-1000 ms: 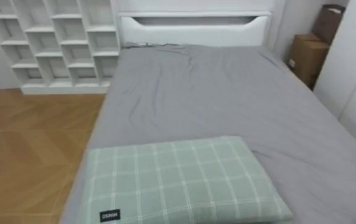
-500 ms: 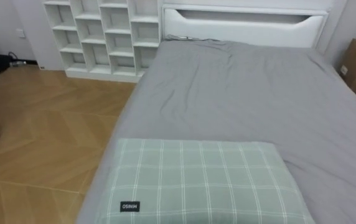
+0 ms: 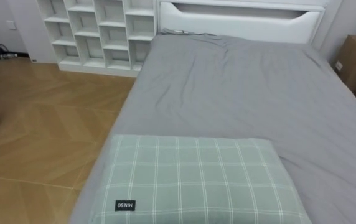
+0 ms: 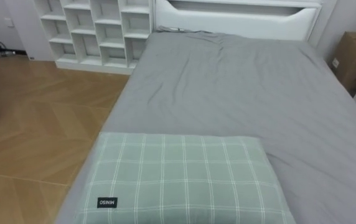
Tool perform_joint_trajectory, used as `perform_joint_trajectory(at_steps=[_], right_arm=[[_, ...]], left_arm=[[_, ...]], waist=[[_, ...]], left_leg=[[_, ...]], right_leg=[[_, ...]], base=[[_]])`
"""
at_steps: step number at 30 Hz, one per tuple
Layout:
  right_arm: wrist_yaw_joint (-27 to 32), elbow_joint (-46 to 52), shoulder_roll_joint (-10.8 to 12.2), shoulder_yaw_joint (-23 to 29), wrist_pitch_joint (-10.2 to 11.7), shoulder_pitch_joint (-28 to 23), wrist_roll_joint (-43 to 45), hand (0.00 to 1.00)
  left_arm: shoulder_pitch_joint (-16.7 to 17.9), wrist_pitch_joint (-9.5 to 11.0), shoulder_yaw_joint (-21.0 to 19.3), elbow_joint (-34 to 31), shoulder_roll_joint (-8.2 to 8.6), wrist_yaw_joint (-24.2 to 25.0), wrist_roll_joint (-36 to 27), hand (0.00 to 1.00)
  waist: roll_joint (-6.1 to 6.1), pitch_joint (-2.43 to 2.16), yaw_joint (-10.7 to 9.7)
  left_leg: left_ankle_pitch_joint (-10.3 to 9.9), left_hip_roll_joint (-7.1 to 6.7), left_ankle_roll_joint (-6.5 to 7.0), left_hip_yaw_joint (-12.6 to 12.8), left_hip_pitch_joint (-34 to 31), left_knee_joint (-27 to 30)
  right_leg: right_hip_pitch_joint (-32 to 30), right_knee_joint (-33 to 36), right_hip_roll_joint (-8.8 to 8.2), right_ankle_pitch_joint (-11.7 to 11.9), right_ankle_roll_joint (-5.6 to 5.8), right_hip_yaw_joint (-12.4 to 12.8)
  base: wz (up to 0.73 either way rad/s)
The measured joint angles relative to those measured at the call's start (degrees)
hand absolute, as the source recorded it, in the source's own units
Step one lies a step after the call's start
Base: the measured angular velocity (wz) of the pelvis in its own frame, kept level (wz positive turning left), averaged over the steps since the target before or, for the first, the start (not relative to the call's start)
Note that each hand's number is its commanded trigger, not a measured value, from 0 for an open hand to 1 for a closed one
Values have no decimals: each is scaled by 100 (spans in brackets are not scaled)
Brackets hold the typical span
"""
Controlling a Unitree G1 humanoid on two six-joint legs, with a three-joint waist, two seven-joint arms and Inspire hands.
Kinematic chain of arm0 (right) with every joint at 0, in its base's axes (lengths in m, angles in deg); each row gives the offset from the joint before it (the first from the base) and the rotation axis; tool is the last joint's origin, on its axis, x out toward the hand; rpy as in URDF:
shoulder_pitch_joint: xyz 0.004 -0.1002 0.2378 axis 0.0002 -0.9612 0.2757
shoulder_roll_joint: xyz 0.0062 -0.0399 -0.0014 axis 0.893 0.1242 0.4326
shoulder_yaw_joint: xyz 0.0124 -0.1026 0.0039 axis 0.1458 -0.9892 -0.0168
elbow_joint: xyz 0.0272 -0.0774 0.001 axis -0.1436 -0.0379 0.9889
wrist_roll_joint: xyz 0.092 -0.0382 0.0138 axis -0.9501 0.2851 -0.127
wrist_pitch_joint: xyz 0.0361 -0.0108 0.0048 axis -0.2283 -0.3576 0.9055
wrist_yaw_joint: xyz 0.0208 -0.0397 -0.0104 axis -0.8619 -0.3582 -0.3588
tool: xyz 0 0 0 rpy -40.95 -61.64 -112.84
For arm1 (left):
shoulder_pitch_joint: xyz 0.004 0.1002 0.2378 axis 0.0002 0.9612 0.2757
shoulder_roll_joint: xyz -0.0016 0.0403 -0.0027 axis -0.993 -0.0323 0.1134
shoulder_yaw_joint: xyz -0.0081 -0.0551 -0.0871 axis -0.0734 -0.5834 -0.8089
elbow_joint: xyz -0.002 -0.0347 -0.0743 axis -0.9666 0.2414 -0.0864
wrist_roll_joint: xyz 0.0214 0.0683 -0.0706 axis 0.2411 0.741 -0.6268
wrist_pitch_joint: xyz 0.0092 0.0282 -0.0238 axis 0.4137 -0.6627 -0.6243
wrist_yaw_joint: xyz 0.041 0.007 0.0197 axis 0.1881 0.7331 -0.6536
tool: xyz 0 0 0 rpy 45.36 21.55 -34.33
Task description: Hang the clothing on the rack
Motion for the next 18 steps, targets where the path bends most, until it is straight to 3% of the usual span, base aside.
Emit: perform_joint_trajectory(at_steps=[9, 18], right_arm=[[-201, -1, 1, -27, -139, 46, -104, 0], [-299, 6, -2, -117, -241, 65, -111, 0]], left_arm=[[243, -266, 39, 61, 24, 192, 224, 0], [166, -379, 128, 48, 85, 236, 266, 0]], waist=[[-33, 20, 8], [-34, 1, 8]], left_leg=[[5, 0, -6, 3, 8, 20], [4, -3, -6, 4, 7, 10]], right_leg=[[12, 3, 0, 0, 0, 1], [9, -1, 1, 0, 0, 1]], base=[[0], [0]])
